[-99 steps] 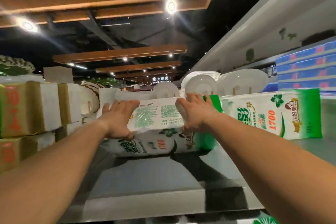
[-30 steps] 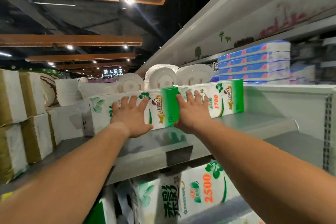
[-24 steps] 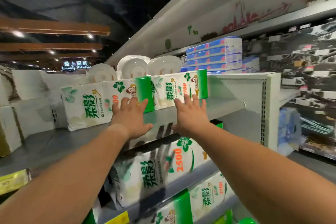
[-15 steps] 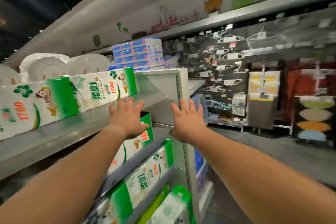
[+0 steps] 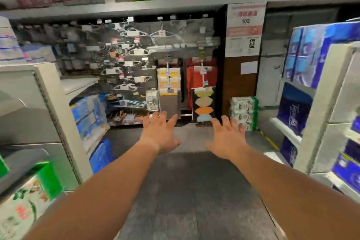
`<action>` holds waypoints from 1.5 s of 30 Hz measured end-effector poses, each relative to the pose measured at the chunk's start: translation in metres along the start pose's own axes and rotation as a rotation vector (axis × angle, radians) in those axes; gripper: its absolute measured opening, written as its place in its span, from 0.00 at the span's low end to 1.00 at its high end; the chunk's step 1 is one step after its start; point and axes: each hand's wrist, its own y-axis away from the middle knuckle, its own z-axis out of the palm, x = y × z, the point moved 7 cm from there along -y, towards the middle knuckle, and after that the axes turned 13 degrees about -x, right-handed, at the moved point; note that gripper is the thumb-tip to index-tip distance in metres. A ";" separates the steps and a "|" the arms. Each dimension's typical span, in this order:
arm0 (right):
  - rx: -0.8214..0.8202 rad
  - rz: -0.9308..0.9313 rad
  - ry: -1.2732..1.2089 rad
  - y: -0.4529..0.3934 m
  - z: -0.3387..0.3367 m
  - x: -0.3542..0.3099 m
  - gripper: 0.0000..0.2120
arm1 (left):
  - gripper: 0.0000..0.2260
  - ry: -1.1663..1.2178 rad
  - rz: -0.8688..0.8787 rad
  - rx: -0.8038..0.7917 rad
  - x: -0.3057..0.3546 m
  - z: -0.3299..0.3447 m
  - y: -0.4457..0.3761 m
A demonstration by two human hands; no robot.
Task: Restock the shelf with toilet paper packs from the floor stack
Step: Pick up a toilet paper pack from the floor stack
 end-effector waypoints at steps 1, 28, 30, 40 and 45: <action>0.009 0.018 0.008 -0.002 -0.001 0.018 0.41 | 0.41 0.011 0.021 -0.001 0.018 0.000 -0.011; -0.042 0.337 0.026 -0.342 0.057 0.194 0.44 | 0.40 0.050 0.310 -0.156 0.098 0.077 -0.459; -0.048 0.375 0.020 -0.374 0.059 0.219 0.44 | 0.39 0.066 0.356 -0.165 0.122 0.083 -0.501; -0.049 0.452 -0.018 -0.574 0.055 0.365 0.43 | 0.39 0.026 0.435 -0.148 0.223 0.093 -0.723; -0.093 0.437 -0.039 -0.687 0.044 0.430 0.45 | 0.39 0.057 0.369 -0.193 0.246 0.090 -0.843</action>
